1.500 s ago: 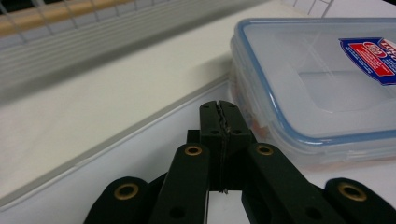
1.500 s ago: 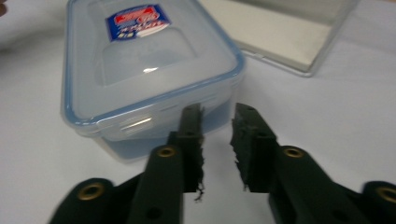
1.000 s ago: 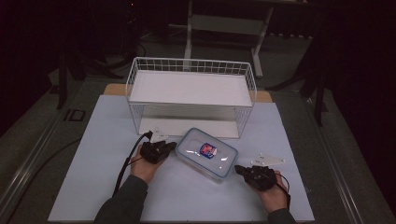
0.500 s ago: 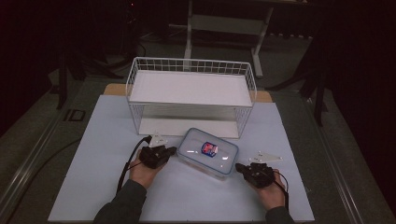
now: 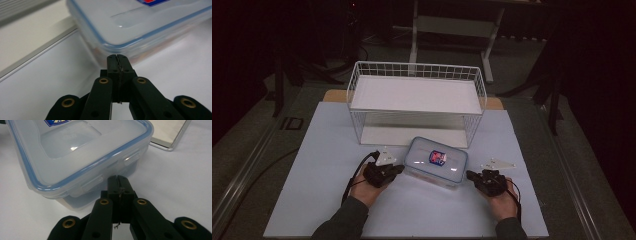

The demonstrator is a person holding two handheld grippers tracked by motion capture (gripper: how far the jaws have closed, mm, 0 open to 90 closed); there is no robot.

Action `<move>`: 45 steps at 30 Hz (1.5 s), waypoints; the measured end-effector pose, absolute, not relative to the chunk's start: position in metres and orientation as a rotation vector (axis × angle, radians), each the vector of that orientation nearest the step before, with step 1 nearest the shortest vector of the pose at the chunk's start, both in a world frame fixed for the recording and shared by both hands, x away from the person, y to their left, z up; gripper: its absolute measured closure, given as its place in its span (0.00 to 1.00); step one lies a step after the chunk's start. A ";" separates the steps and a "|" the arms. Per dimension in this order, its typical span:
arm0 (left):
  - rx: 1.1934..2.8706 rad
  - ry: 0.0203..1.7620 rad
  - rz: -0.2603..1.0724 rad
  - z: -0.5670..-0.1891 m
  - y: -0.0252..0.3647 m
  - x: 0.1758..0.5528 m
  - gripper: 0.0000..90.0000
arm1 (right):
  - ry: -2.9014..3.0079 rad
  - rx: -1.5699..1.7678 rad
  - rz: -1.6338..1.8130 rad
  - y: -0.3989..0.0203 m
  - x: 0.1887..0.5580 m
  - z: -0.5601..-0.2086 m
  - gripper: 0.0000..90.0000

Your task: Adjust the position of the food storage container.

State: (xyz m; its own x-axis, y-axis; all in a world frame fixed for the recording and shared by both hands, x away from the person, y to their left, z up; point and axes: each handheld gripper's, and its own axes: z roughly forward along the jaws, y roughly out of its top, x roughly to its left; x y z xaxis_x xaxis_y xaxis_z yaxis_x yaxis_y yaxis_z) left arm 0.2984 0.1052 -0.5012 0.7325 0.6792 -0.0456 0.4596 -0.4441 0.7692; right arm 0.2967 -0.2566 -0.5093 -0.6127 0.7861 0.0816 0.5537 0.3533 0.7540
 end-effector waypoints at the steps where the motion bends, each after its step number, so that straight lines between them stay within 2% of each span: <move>1: 2.106 0.876 0.358 -0.501 0.109 0.301 1.00 | 2.327 1.189 1.118 -0.257 0.297 -0.509 1.00; 8: 2.031 0.948 0.379 -0.499 0.114 0.325 1.00 | 2.325 1.196 1.122 -0.256 0.297 -0.510 1.00; 18: 2.044 0.981 0.365 -0.506 0.101 0.347 1.00 | 2.331 1.207 1.121 -0.257 0.298 -0.510 1.00; 32: 2.084 0.961 0.352 -0.498 0.111 0.315 1.00 | 2.320 1.232 1.097 -0.248 0.305 -0.510 1.00; 45: 2.020 1.098 0.333 -0.497 0.140 0.283 1.00 | 2.378 1.156 1.082 -0.218 0.304 -0.510 1.00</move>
State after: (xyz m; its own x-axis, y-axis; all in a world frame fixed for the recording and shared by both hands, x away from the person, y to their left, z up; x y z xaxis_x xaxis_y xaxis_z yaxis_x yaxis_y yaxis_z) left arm 0.2829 0.1401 -0.4965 0.5892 0.7966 -0.1352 0.5875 -0.3075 0.7485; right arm 0.3043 -0.2180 -0.5100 -0.6389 0.7664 0.0668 0.5538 0.3980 0.7314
